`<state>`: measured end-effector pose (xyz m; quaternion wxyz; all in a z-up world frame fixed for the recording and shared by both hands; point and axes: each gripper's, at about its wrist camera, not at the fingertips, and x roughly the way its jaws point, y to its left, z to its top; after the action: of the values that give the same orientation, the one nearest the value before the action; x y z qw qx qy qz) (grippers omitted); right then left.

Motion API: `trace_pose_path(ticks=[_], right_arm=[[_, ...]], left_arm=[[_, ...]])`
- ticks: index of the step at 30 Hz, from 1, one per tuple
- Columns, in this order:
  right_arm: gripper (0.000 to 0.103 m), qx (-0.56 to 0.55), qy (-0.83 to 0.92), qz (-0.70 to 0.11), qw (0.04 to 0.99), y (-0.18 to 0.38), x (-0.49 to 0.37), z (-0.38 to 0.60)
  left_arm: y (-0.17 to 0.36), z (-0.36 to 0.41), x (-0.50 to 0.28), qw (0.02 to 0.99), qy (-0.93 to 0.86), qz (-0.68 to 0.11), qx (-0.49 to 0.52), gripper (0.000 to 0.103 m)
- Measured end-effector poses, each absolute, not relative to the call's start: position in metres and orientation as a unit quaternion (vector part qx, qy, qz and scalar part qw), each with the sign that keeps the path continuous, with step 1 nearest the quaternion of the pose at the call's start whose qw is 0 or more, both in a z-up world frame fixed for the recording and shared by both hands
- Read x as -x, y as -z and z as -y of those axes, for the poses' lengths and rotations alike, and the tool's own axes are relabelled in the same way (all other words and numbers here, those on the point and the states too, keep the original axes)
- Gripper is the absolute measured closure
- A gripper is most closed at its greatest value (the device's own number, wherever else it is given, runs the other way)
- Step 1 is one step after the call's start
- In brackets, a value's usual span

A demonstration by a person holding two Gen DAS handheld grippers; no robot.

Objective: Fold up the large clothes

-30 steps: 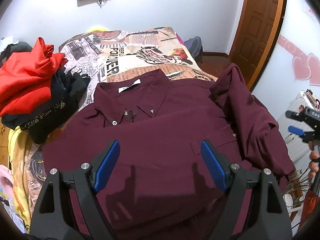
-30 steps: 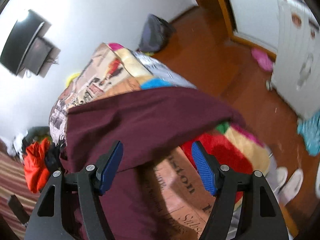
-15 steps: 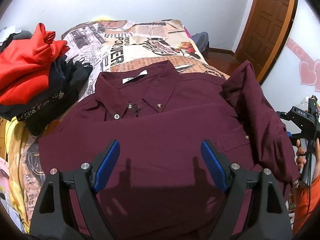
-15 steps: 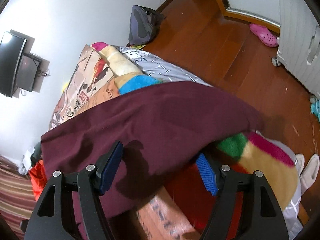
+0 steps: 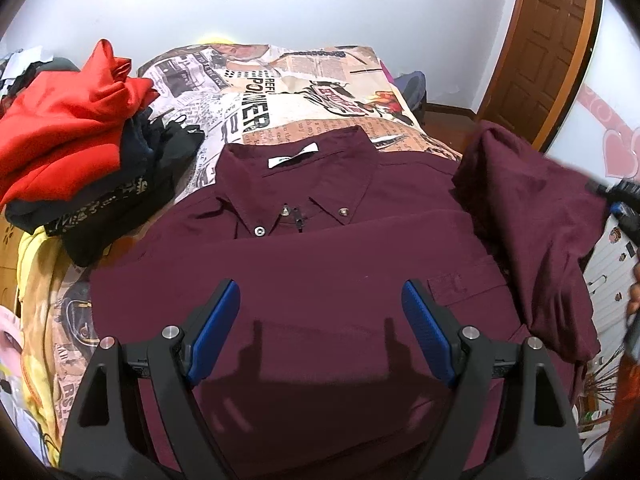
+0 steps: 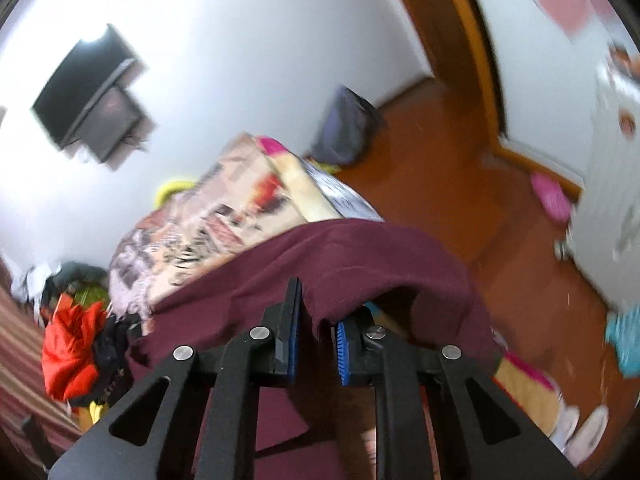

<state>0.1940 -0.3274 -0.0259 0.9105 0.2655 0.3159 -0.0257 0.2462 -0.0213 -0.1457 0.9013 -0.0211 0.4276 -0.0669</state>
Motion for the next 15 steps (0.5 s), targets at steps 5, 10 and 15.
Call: trace_pose_path(ticks=[5,10,15], right_arm=[[0.091,-0.221,-0.042,-0.277,0.934,-0.023,-0.188,0.284],[0.092,-0.189,-0.128,-0.256,0.939,-0.053,-0.185,0.223],[0.092,-0.154,-0.192,-0.268,0.931,-0.054,-0.194,0.158]], left_arm=[[0.135,0.007,-0.236,0.91,0.062,-0.408,0.026,0.02],[0.122,-0.022,-0.223,0.92,0.05,-0.387,0.04,0.02],[0.115,-0.054,-0.208,0.928,0.027,-0.369,0.05,0.02]])
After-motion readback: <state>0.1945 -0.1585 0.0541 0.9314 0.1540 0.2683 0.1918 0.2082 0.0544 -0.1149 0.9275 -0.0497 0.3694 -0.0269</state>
